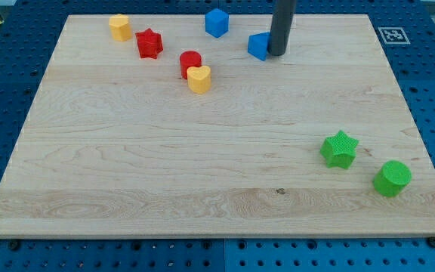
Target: Move the blue triangle closer to the blue cube
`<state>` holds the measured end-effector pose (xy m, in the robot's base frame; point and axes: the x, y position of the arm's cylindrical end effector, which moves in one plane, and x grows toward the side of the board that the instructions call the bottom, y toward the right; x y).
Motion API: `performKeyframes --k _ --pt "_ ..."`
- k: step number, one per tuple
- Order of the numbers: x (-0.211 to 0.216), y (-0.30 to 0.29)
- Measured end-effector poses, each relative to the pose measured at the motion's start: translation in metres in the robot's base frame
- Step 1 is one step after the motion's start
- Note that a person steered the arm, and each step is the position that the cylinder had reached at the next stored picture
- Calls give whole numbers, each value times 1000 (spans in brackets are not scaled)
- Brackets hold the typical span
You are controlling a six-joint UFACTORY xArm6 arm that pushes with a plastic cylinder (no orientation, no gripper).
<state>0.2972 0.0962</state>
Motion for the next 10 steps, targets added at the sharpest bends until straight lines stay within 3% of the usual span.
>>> performKeyframes --k 3,5,10 --pt "5 -1" --pt "-6 -44" --pt "7 -70"
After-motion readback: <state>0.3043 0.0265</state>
